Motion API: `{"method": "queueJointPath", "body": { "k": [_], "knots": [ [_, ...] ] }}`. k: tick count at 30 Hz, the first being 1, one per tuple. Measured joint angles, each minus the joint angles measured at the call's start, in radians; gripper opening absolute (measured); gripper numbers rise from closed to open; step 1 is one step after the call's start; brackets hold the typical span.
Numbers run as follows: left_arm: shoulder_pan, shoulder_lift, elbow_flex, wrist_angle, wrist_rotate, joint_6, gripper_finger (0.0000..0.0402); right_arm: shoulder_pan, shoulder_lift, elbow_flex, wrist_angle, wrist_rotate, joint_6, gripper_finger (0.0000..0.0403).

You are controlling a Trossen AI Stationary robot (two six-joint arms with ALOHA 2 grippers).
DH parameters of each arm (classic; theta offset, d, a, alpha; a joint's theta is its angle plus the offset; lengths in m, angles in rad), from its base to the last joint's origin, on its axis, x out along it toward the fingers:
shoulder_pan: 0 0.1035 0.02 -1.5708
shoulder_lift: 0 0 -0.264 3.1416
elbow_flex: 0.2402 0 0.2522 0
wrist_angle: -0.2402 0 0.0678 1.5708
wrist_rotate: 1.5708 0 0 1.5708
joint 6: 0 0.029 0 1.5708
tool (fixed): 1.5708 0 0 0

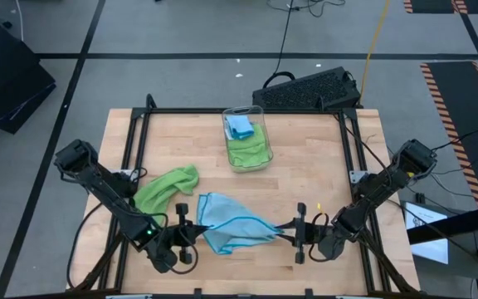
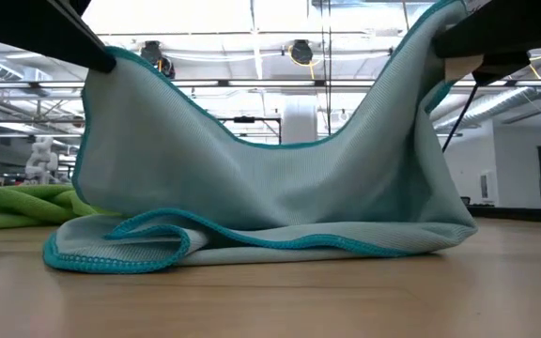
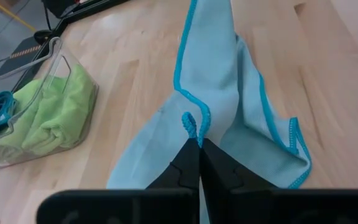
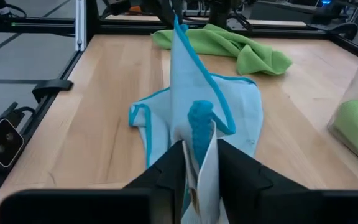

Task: Fold microfiber towels
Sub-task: Fold the blue towel

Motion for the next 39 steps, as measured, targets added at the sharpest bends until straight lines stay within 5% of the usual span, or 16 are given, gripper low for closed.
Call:
{"method": "queueJointPath", "body": {
  "k": [9, 29, 39],
  "knots": [
    [-0.002, 0.000, 0.000, -0.001, 0.002, 0.004, 0.0006, 0.001, 0.000, 0.000, -0.001, -0.014, 0.002, 0.0052],
    [-0.002, 0.000, 0.000, -0.026, 0.002, -0.001, 0.0005, 0.002, -0.002, 0.000, 0.063, -0.055, -0.049, 0.0072],
    [-0.002, 0.000, 0.000, -0.027, 0.002, -0.003, 0.0003, 0.002, -0.003, 0.000, 0.107, -0.055, -0.069, 0.0049]
  ]
}}
